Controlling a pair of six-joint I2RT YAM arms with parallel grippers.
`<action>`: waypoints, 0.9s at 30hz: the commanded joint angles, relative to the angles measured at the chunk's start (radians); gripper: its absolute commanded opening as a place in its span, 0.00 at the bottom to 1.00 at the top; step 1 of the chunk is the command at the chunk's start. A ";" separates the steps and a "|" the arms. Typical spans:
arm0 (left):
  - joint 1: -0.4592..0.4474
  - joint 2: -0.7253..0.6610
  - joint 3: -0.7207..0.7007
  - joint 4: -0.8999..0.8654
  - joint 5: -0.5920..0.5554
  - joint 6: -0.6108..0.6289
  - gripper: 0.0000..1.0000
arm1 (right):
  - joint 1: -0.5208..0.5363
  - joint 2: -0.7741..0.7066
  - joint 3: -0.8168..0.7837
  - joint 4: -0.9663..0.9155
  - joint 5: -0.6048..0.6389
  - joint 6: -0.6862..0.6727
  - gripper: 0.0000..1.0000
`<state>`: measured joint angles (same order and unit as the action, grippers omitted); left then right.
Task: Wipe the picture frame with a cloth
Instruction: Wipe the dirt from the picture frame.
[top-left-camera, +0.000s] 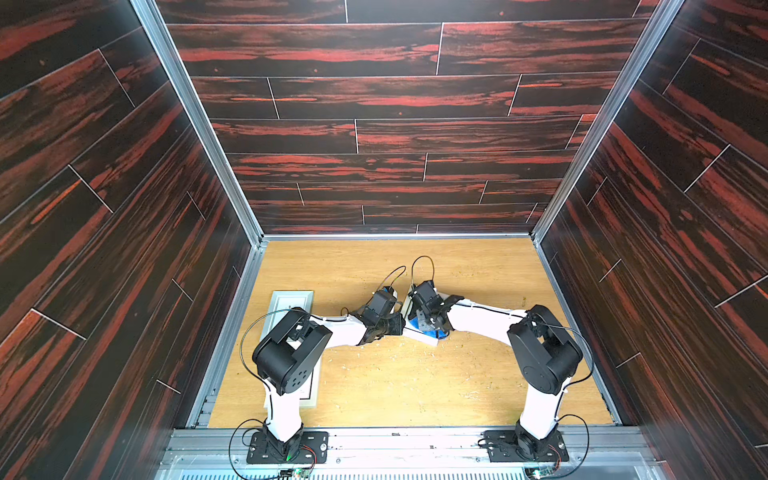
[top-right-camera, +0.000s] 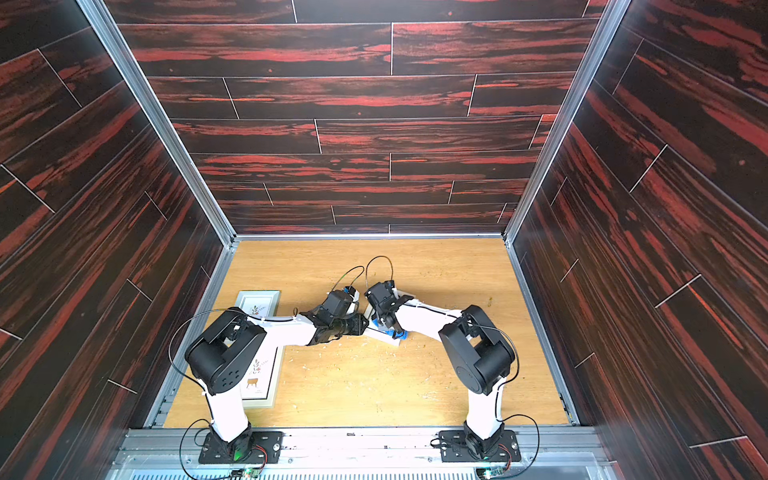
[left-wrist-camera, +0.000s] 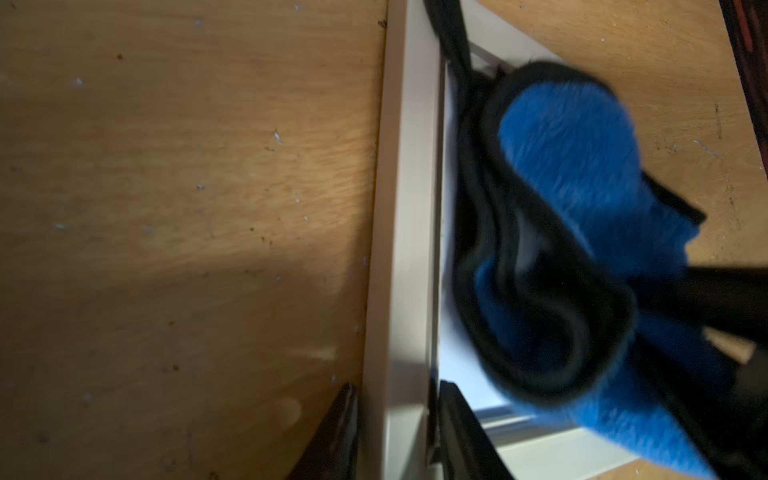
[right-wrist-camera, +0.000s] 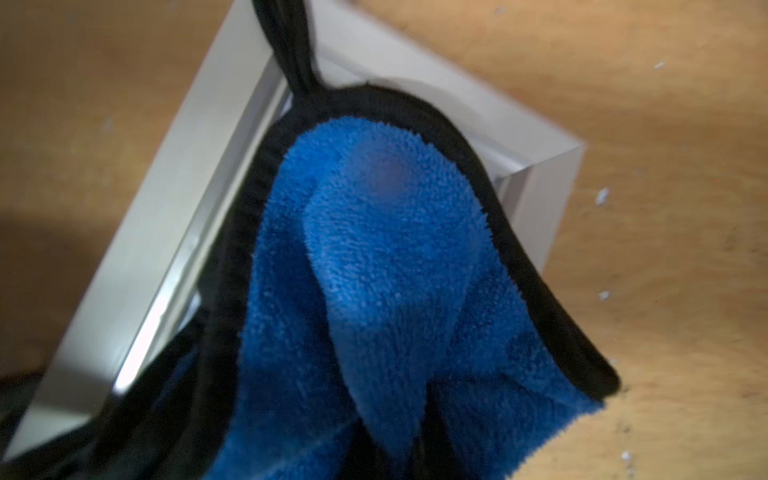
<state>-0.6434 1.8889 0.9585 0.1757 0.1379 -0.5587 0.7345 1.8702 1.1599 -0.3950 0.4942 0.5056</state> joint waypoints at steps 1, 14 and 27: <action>0.005 0.040 -0.047 -0.180 -0.022 -0.012 0.36 | -0.034 0.015 0.004 -0.008 0.008 0.018 0.00; 0.005 0.047 -0.044 -0.173 -0.018 -0.020 0.36 | 0.001 0.000 -0.020 0.023 -0.090 0.036 0.00; 0.006 0.041 -0.056 -0.159 -0.018 -0.025 0.36 | 0.018 0.015 -0.018 0.052 -0.131 0.037 0.00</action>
<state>-0.6426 1.8889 0.9569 0.1802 0.1383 -0.5739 0.7055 1.8664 1.1389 -0.3210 0.4232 0.5240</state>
